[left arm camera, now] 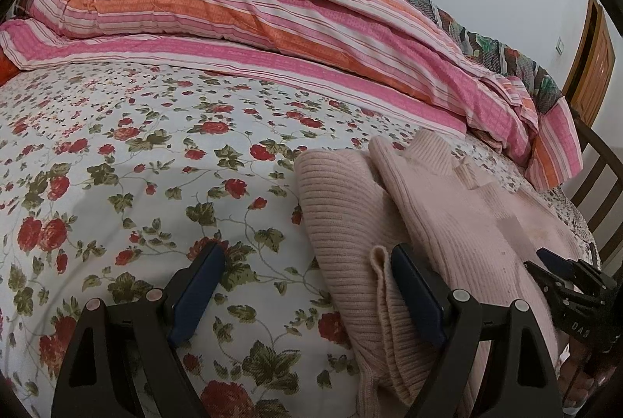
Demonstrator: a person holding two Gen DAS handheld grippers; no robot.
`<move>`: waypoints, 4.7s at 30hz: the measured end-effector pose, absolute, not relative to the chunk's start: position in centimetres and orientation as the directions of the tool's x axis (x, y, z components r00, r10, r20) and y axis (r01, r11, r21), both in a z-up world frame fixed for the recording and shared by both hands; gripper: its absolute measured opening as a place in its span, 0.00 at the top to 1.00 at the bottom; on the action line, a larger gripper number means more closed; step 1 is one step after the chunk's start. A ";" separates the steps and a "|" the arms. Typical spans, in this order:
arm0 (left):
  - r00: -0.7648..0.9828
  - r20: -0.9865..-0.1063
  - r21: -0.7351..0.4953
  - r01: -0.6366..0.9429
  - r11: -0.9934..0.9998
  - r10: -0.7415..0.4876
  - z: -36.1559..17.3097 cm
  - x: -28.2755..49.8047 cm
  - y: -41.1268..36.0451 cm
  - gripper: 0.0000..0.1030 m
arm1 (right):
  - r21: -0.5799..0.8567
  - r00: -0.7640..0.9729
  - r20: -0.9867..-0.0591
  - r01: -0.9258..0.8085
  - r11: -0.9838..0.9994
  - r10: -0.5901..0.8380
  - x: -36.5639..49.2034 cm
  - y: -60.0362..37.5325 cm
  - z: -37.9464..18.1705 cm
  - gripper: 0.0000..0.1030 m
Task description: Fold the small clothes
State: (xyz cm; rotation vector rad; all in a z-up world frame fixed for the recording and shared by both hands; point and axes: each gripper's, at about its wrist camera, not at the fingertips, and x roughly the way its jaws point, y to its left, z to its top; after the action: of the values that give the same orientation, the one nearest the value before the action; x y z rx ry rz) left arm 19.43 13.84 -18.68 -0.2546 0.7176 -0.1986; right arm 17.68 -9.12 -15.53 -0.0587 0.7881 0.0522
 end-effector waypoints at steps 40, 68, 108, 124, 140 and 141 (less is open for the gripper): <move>0.738 -0.623 -0.289 0.089 0.953 -0.258 -18.7 19.3 13.9 0.15 | -0.028 0.702 -0.711 -0.091 0.995 0.044 16.3 -9.4 -14.5 0.48; 0.675 -0.543 -0.527 0.188 0.829 -0.499 -16.6 14.5 14.8 0.16 | -0.016 0.681 -0.727 -0.153 0.988 0.094 9.4 -11.5 -15.0 0.47; 0.718 -0.591 -0.478 0.057 0.877 -0.368 -7.8 15.6 4.6 0.77 | 0.296 0.792 -0.608 0.152 0.943 0.063 2.8 -30.3 -12.5 0.47; 0.536 -0.732 -0.284 0.322 0.903 -0.421 -11.7 15.5 -21.3 0.76 | 0.338 0.759 -0.650 0.328 0.882 -0.034 0.6 -38.1 -12.9 0.47; 0.657 -0.605 -0.338 0.300 0.892 -0.450 -8.3 13.6 -9.6 0.35 | 0.468 0.831 -0.509 0.048 0.883 0.225 3.1 -33.0 -10.4 0.41; 0.665 -0.617 -0.311 0.285 0.907 -0.421 -8.8 13.3 -9.1 0.35 | 0.500 0.836 -0.483 0.021 0.866 0.259 3.5 -32.5 -10.2 0.41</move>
State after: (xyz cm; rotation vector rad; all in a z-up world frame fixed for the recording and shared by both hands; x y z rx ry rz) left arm 13.34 -9.06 -8.78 -0.1944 0.7439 -0.4014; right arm 3.54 -32.48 -10.16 0.5149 0.5720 0.1323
